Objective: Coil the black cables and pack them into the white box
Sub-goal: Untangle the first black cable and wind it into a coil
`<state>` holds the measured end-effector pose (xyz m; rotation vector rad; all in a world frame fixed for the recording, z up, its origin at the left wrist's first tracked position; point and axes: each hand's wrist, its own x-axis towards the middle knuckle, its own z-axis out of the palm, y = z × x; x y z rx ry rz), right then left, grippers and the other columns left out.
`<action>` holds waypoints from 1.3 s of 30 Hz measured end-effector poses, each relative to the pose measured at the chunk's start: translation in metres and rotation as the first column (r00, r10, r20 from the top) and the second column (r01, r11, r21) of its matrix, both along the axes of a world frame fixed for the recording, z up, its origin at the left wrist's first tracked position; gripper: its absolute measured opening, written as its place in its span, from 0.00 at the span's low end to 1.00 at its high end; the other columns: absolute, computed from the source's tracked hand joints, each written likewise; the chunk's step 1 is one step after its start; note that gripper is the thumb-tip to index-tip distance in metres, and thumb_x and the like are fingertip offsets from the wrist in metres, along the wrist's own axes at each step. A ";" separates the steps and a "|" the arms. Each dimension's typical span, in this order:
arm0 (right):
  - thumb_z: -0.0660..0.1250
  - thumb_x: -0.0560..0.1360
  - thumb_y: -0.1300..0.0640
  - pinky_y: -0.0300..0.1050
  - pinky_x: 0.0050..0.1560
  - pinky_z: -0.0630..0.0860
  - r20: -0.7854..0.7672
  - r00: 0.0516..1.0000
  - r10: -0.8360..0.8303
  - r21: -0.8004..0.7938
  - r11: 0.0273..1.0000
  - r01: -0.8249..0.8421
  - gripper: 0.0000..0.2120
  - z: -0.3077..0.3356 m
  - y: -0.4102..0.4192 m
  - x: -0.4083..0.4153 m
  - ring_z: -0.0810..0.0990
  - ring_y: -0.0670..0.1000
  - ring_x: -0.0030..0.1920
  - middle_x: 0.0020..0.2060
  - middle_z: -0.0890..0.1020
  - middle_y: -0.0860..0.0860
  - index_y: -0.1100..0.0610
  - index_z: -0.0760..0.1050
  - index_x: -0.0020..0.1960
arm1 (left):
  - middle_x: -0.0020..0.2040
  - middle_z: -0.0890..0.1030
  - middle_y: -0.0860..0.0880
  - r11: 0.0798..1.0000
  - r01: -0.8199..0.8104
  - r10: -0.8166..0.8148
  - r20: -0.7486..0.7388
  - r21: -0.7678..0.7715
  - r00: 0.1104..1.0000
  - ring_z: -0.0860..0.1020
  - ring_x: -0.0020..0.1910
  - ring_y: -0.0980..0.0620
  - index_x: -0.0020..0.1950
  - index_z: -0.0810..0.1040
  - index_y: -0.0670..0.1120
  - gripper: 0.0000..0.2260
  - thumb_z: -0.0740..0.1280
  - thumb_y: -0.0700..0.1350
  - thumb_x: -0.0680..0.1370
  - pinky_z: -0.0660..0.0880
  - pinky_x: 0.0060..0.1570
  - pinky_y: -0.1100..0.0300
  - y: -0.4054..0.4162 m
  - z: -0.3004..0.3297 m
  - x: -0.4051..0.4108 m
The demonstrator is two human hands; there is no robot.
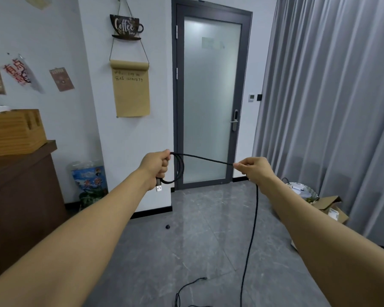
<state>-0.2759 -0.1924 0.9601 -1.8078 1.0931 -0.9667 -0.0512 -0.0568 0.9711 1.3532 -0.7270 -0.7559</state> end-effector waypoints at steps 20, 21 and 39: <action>0.70 0.73 0.56 0.44 0.47 0.77 -0.538 0.802 0.259 -0.358 0.792 -0.495 0.07 0.025 0.044 0.047 0.78 0.49 0.41 0.42 0.82 0.51 0.60 0.82 0.45 | 0.32 0.68 0.49 0.999 0.025 -0.036 0.399 0.033 0.916 0.65 0.29 0.53 0.40 0.68 0.44 0.15 0.50 0.44 0.83 0.66 0.26 0.68 -0.014 -0.003 -0.035; 0.71 0.73 0.56 0.42 0.45 0.76 -0.520 0.807 0.281 -0.353 0.789 -0.503 0.08 0.027 0.046 0.048 0.77 0.48 0.39 0.42 0.83 0.53 0.61 0.82 0.46 | 0.32 0.69 0.48 0.997 0.062 -0.073 0.401 0.040 0.913 0.66 0.29 0.53 0.40 0.69 0.43 0.15 0.50 0.44 0.84 0.66 0.24 0.69 -0.013 -0.002 -0.038; 0.71 0.72 0.54 0.28 0.31 0.66 -0.309 0.876 0.370 -0.278 0.846 -0.455 0.08 0.032 0.040 0.030 0.70 0.41 0.29 0.35 0.79 0.52 0.58 0.82 0.47 | 0.22 0.62 0.56 0.888 0.399 -0.449 0.251 0.227 0.857 0.56 0.20 0.60 0.39 0.71 0.44 0.17 0.52 0.47 0.84 0.55 0.20 0.69 0.000 0.005 -0.051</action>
